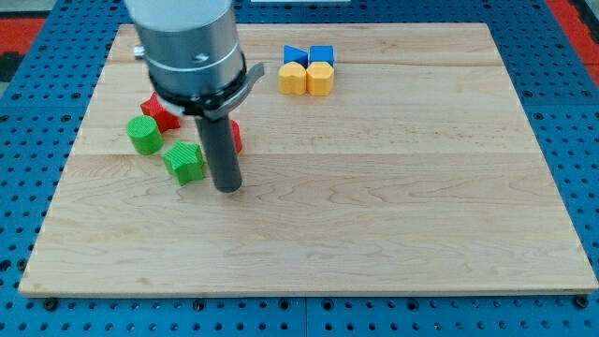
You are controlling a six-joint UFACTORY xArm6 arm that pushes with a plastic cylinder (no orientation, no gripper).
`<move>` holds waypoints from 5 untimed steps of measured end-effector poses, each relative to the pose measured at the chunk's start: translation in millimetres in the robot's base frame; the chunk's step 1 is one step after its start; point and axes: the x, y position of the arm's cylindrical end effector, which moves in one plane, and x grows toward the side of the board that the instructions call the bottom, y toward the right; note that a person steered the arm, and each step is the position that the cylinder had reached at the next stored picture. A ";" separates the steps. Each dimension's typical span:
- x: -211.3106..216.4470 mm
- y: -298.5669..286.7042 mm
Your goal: Slightly push the green star into the green circle
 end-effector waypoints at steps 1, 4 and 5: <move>-25.9 13.1; -72.4 -3.1; 13.5 -7.4</move>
